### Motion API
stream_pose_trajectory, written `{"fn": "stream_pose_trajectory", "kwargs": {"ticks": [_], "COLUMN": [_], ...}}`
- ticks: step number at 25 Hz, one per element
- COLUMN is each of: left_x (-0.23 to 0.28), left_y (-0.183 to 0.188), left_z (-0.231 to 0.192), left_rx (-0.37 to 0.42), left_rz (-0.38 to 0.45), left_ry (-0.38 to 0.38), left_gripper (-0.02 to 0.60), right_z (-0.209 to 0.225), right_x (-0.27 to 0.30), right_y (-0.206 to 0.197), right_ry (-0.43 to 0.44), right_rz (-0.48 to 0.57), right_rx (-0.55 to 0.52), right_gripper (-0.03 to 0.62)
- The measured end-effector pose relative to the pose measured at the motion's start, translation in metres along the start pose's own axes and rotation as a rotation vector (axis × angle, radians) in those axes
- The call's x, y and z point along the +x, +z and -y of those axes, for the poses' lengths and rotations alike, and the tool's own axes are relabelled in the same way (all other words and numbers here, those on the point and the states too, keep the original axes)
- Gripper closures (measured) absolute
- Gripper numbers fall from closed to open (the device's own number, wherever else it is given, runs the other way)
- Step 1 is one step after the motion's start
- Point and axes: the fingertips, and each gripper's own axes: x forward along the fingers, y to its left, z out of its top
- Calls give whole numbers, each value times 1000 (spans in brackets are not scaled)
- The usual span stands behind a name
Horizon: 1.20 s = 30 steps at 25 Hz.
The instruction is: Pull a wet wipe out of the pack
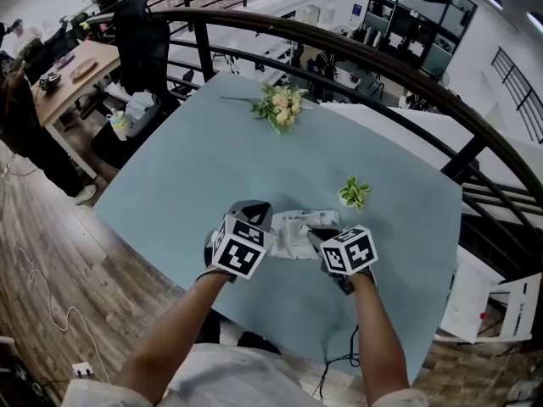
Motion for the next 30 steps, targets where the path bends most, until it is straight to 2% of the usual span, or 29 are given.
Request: {"fn": "stream_pose_trajectory", "kwargs": {"ticks": [11,19,30], "left_x": [0,4,-8], "left_y": [1,2,2], "left_z": [5,9,4], "left_rx": [4,9,25], "left_rz": [-1,10,40], "left_ry": [-12,-50,-95], "left_gripper": [589,589,589], "right_z": [4,5,3], "right_x": [-8,-13,-21], "right_y": [7,9,13], "right_ry": [-37,-83,-190], "right_rz": [41,70,86], "right_rx": [24,56,98], "right_gripper": [585,585,586]}}
